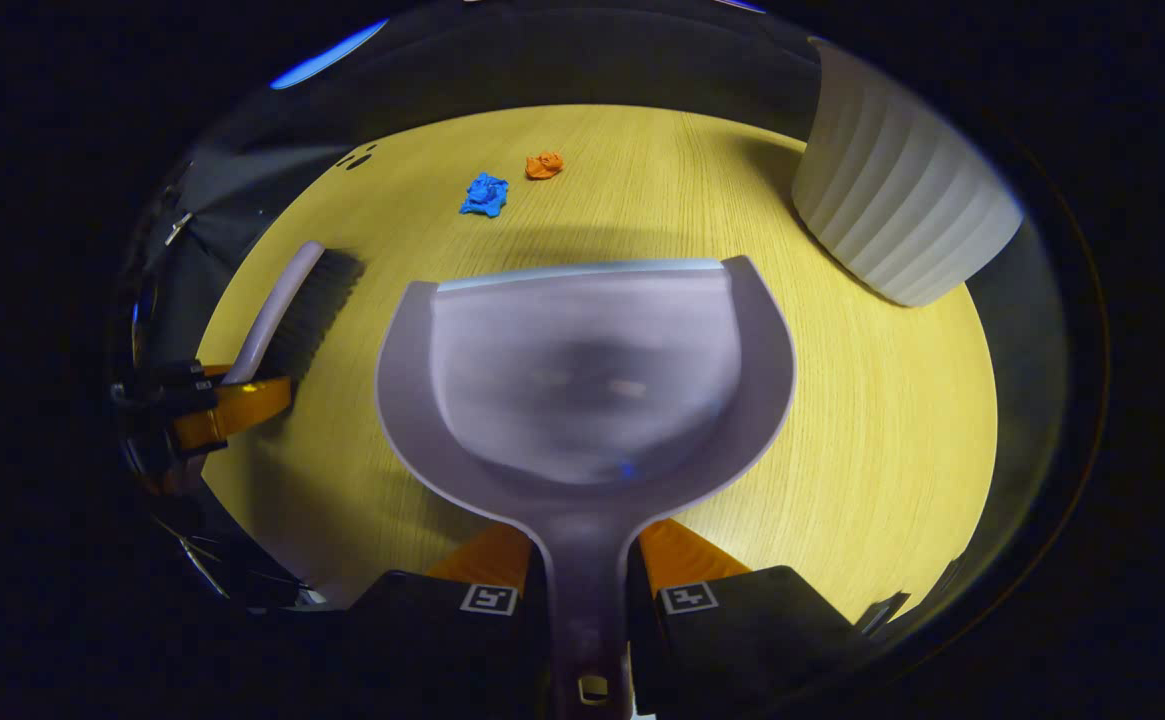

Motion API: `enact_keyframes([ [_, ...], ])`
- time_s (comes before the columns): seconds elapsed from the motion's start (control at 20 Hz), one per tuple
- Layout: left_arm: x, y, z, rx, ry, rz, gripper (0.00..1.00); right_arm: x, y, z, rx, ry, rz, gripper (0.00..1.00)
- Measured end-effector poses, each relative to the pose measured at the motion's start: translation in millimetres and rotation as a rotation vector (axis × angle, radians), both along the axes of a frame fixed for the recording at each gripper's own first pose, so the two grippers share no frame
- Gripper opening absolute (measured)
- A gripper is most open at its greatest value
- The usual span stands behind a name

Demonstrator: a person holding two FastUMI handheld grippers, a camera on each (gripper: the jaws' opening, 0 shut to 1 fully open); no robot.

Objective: Pick up the small broom and dustpan from the desktop, sweep the trash into the dustpan with the broom, and then empty the trash into the garbage bin.

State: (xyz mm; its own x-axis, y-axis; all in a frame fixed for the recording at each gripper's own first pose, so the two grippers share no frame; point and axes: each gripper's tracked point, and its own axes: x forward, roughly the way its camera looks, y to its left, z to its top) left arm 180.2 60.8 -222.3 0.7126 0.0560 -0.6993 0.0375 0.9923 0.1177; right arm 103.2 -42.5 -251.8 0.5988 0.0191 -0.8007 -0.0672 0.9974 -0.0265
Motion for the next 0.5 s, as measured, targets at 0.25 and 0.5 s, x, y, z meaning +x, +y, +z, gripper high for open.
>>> enact_keyframes([
  [0.25,36,3,33,0.036,-0.045,-0.06,0.26,-4,-4,13,-0.018,-0.009,0.049,0.36],
  [0.5,98,7,62,0.119,-0.062,-0.155,0.26,14,-13,28,-0.035,-0.015,0.094,0.36],
])
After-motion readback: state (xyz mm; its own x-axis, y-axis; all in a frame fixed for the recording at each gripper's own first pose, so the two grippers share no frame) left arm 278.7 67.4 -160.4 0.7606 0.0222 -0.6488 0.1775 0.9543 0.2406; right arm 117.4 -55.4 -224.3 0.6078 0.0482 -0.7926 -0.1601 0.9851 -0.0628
